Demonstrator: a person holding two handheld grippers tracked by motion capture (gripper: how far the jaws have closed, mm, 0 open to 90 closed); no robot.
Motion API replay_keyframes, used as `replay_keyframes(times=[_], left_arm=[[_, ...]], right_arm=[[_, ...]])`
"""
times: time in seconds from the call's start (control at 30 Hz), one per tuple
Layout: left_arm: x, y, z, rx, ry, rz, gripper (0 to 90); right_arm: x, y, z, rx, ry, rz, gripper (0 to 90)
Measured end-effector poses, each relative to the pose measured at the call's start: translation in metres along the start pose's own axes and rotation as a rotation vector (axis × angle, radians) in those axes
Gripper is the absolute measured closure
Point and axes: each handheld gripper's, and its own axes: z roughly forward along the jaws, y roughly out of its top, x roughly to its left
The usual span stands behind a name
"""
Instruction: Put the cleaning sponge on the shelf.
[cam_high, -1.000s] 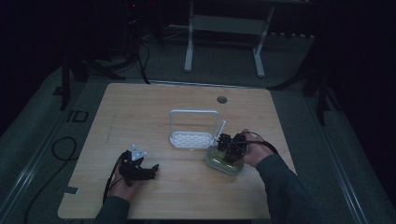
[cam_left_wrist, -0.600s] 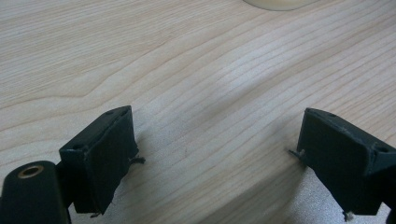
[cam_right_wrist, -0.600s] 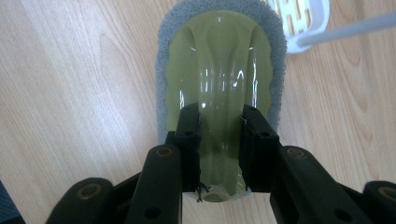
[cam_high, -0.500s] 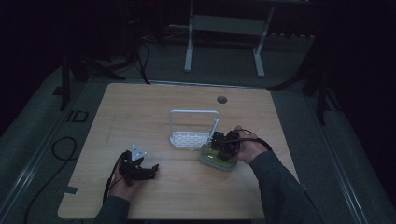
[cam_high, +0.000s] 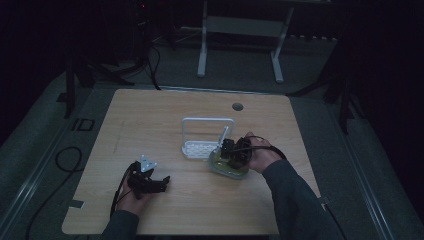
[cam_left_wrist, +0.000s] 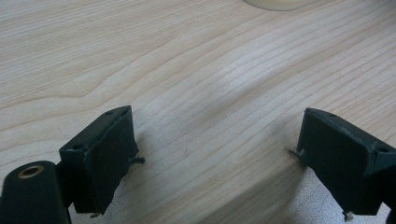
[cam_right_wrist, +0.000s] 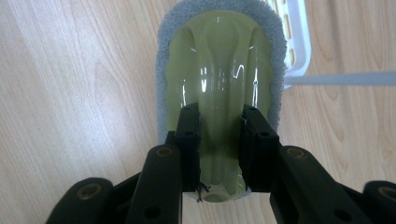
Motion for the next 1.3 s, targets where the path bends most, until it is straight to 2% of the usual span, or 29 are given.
replay_keyframes(times=[0.7, 1.3], left_arm=[[0.000, 0.000, 0.000, 0.000, 0.000, 0.001, 11.6], [0.000, 0.000, 0.000, 0.000, 0.000, 0.001, 11.6]], right_arm=[[0.002, 0.021, 0.001, -0.021, -0.031, -0.073, 71.7], [0.002, 0.040, 0.005, 0.012, -0.047, -0.140, 71.7]])
